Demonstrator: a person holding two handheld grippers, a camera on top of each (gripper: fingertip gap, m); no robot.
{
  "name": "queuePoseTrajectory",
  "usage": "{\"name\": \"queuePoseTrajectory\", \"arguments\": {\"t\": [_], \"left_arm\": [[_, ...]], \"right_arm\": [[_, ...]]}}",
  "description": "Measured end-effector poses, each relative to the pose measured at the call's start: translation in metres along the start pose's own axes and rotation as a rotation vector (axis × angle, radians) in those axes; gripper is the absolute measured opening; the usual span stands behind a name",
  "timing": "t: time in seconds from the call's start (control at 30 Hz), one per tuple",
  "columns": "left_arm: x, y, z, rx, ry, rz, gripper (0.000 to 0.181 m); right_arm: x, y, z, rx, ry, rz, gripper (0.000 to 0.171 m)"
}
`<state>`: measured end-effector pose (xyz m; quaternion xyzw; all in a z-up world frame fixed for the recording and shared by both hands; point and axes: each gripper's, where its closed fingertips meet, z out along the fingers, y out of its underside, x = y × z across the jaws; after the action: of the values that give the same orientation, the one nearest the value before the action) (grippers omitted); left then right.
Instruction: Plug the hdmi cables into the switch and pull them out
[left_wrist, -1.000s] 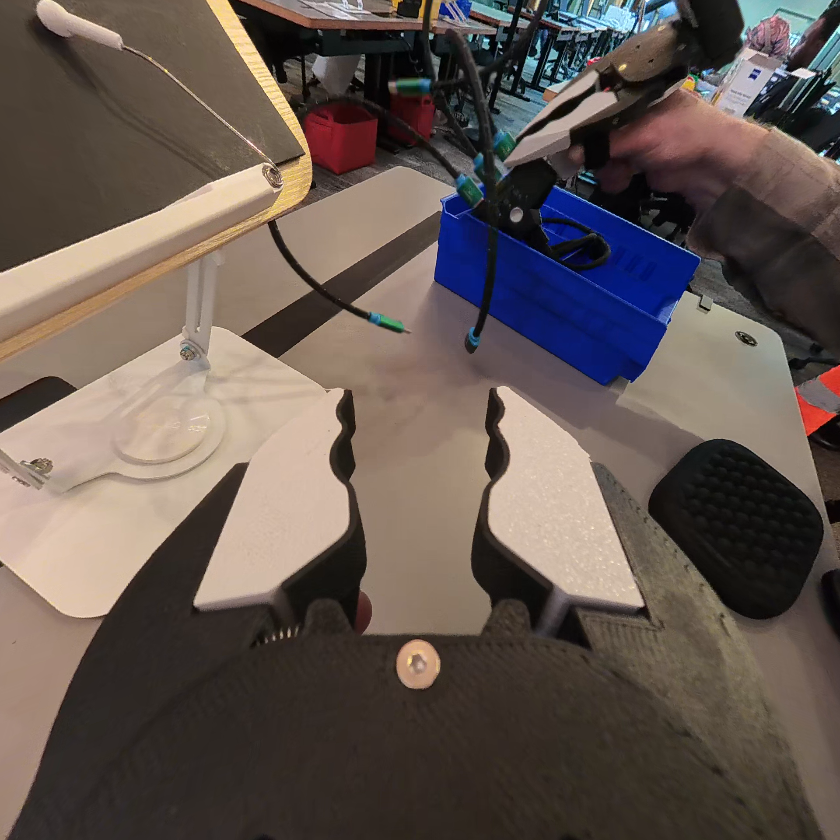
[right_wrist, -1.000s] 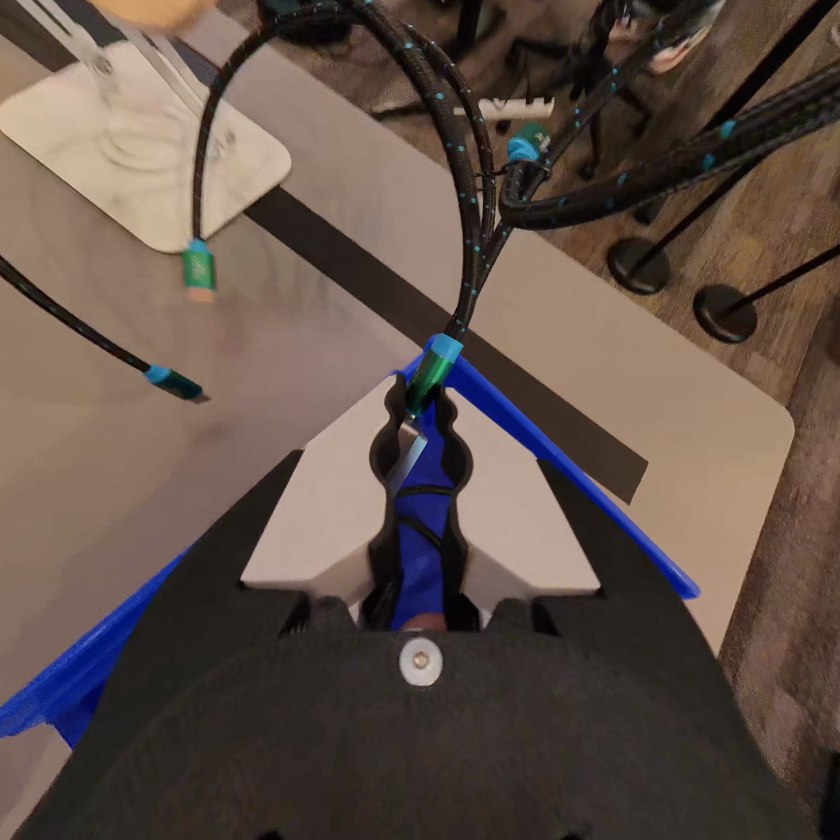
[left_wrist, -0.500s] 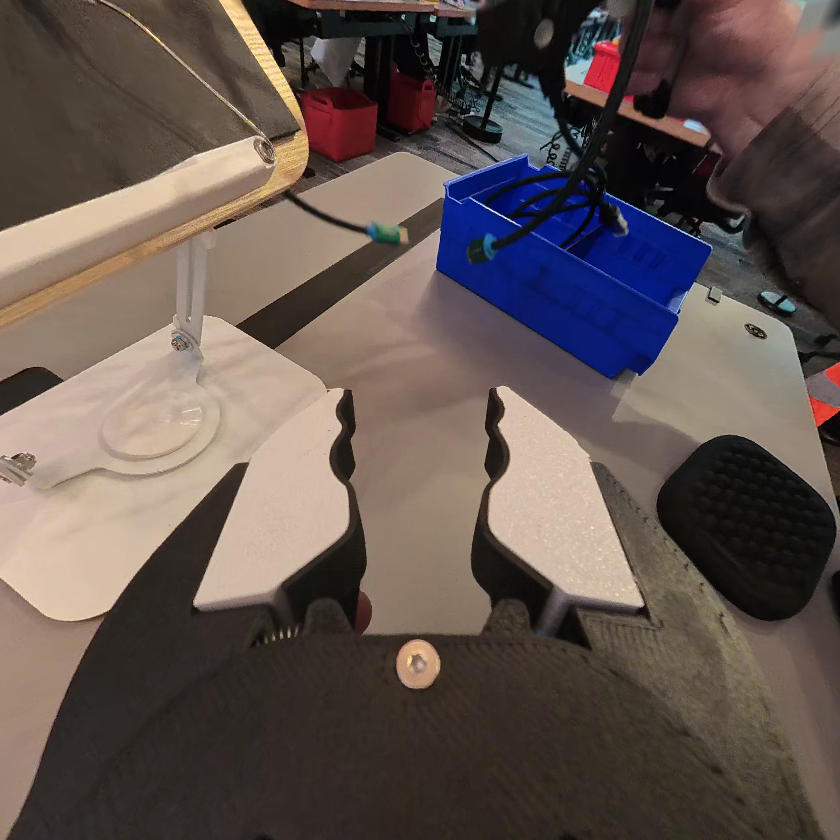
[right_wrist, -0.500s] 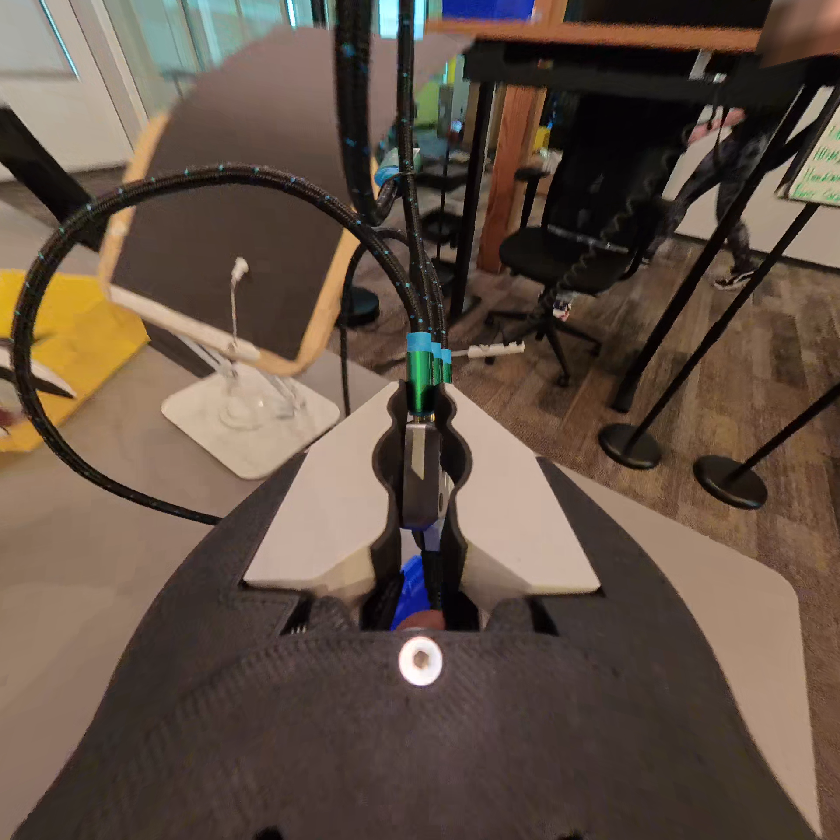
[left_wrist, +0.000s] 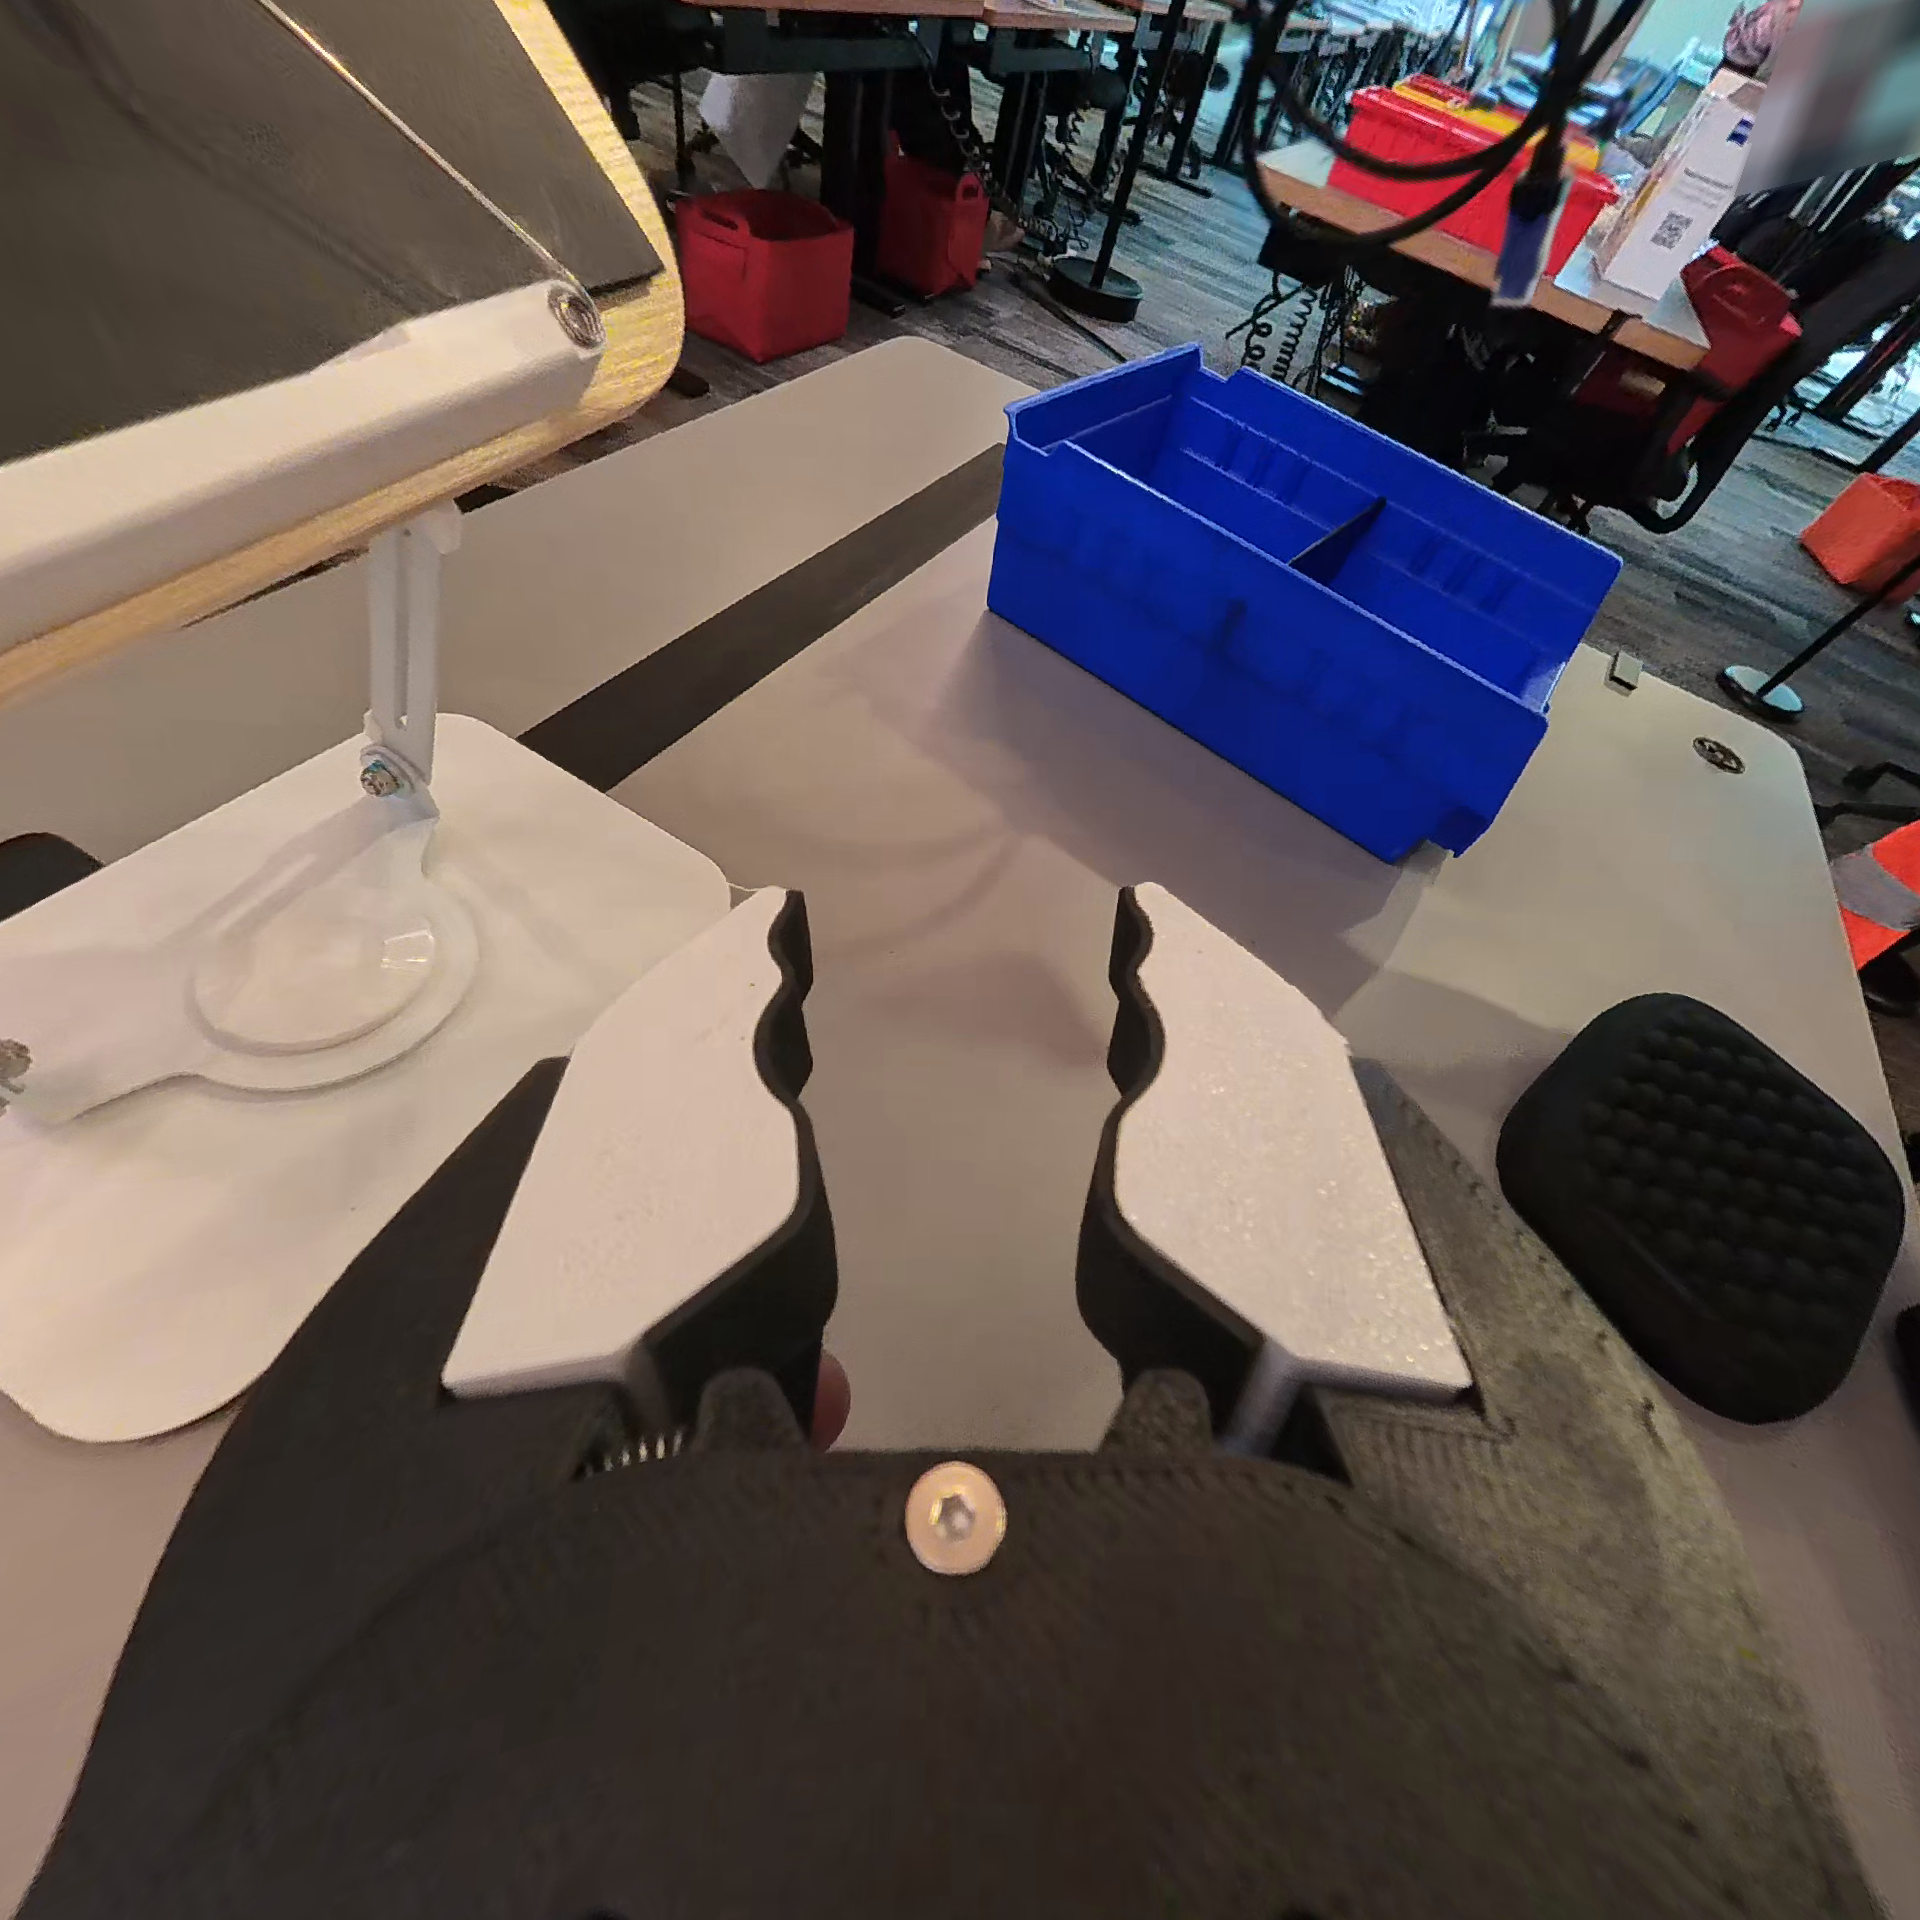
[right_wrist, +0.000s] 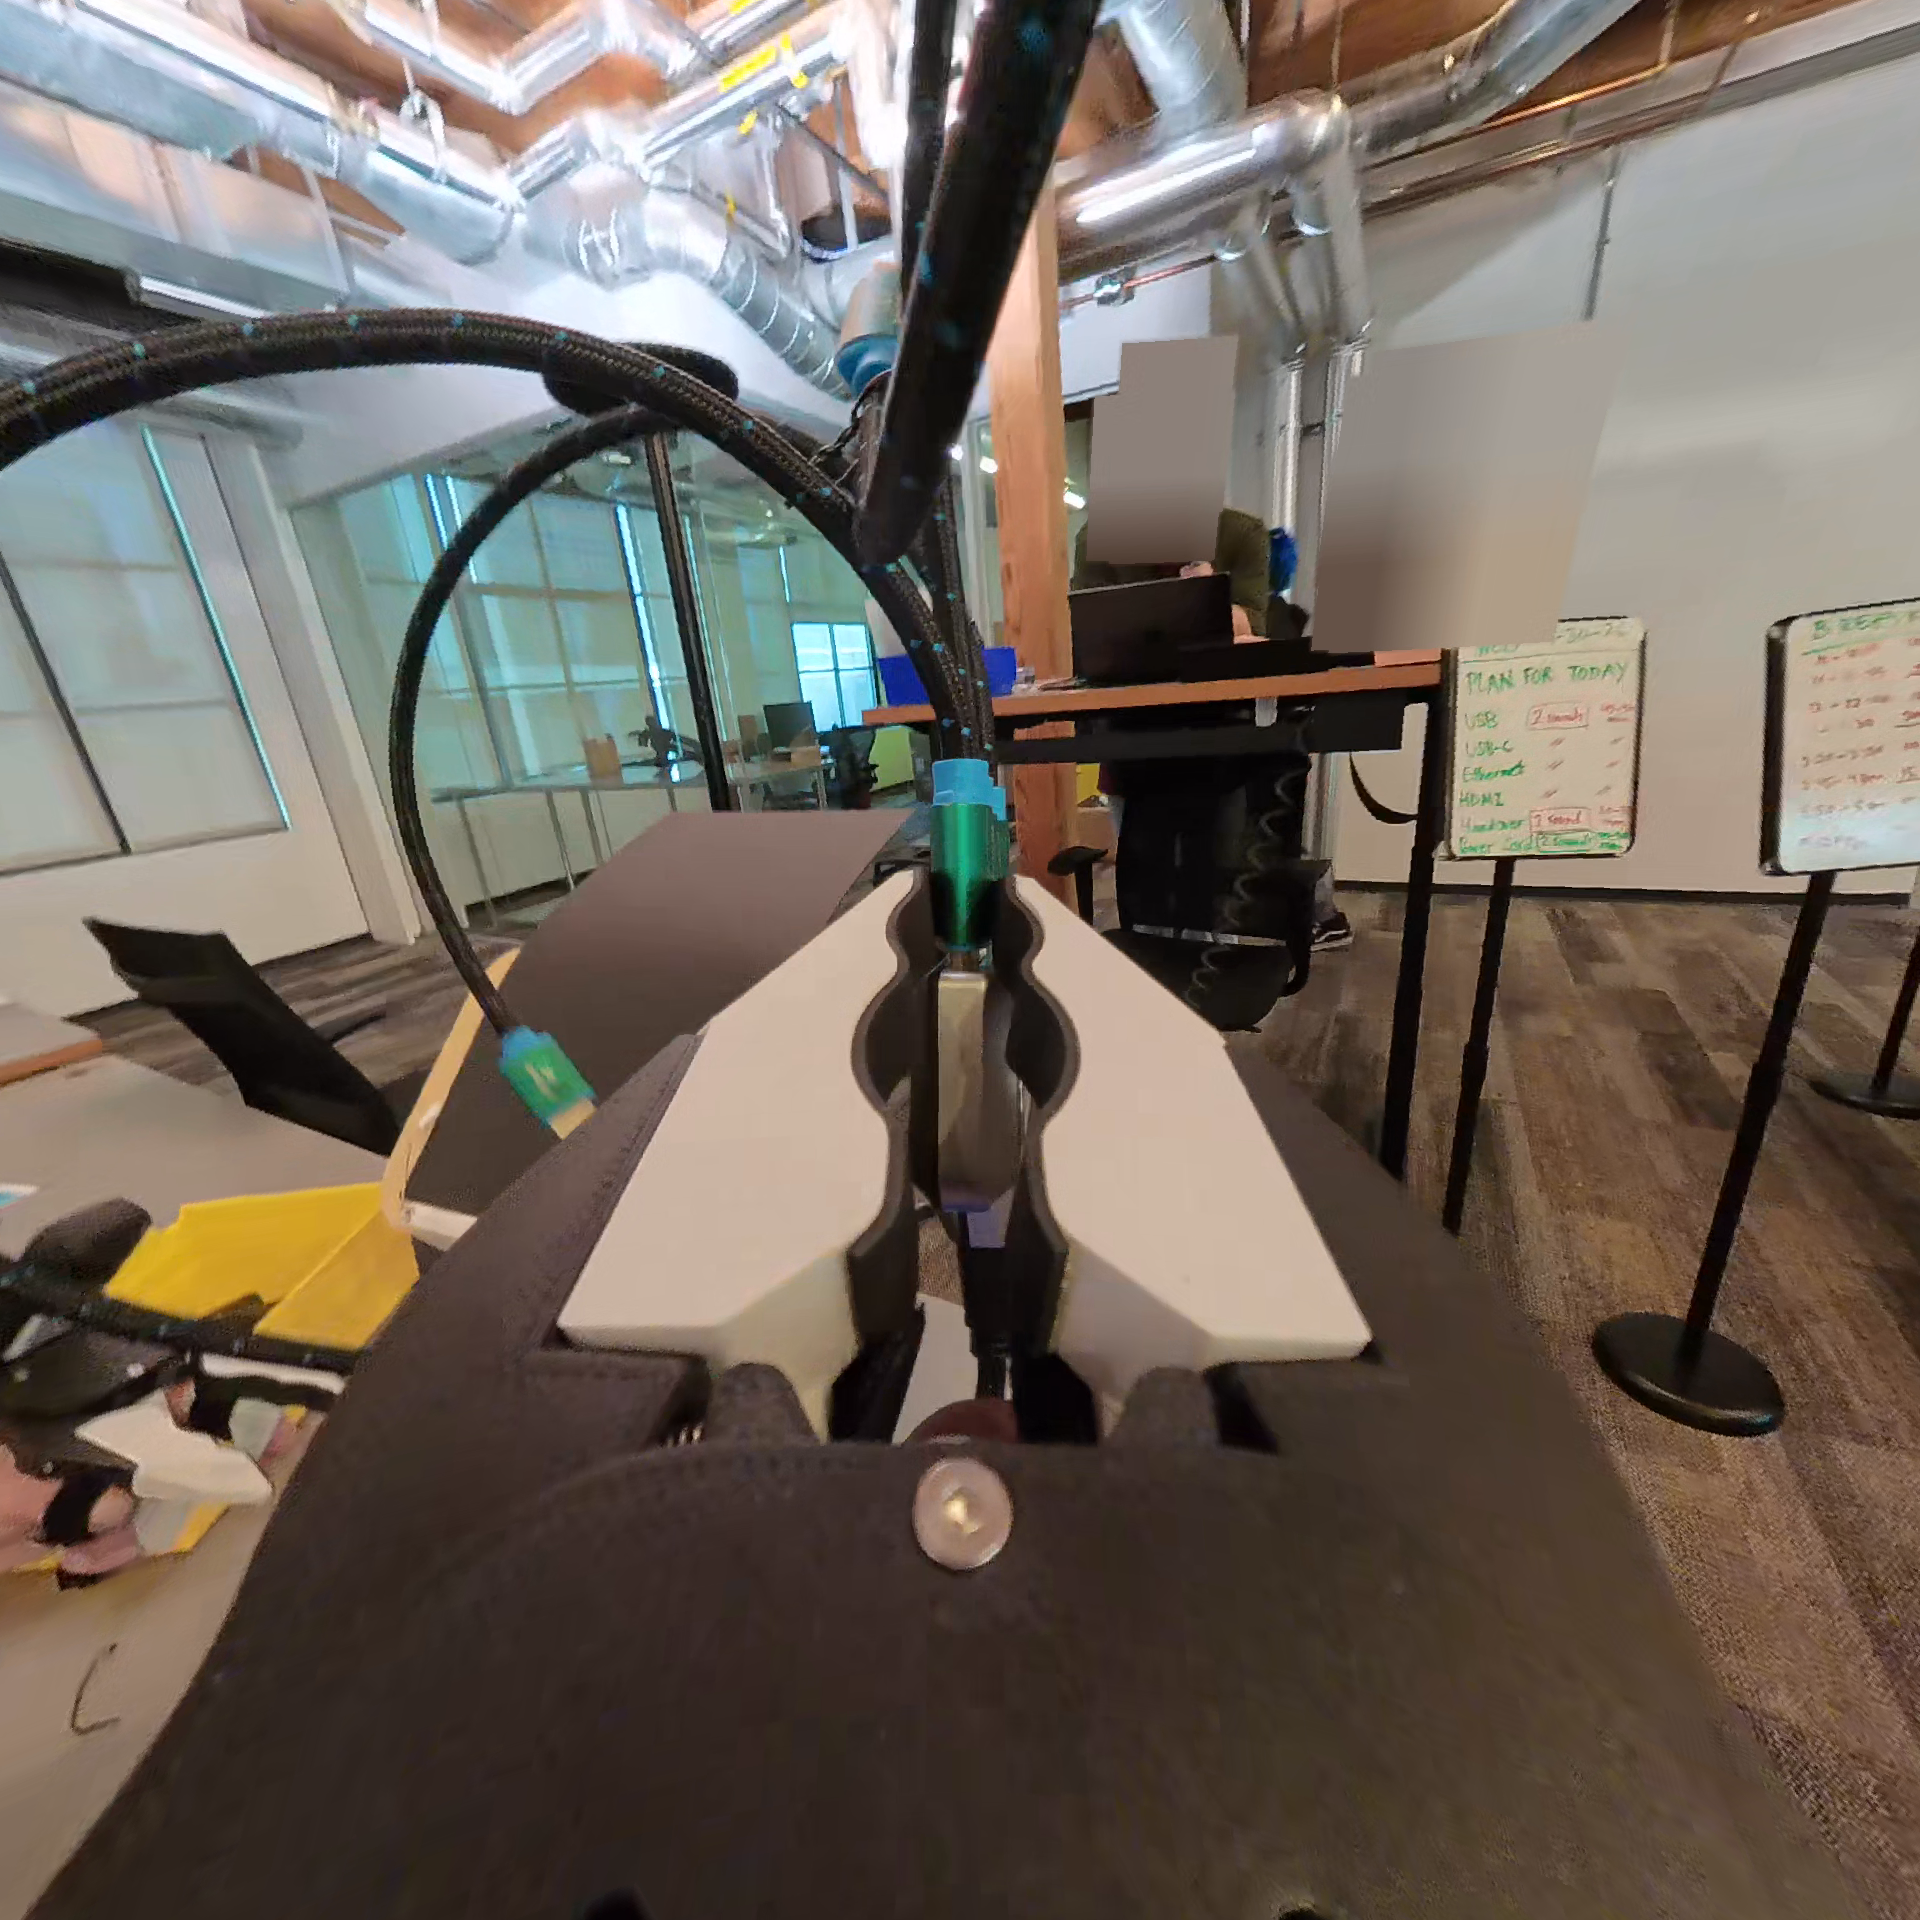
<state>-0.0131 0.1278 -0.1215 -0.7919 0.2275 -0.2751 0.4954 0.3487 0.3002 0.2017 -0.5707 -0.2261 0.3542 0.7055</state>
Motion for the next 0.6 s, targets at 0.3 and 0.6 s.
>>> {"name": "queuePoseTrajectory", "arguments": {"t": [0.3,0.6], "left_arm": [[0.011,0.007,0.012,-0.032,0.016,0.020,0.055],[0.010,0.017,0.019,-0.058,0.019,0.016,0.055]], "right_arm": [[-0.016,0.027,0.030,-0.031,-0.028,0.095,0.007],[0.022,0.119,0.007,0.101,0.026,0.366,0.008]]}}
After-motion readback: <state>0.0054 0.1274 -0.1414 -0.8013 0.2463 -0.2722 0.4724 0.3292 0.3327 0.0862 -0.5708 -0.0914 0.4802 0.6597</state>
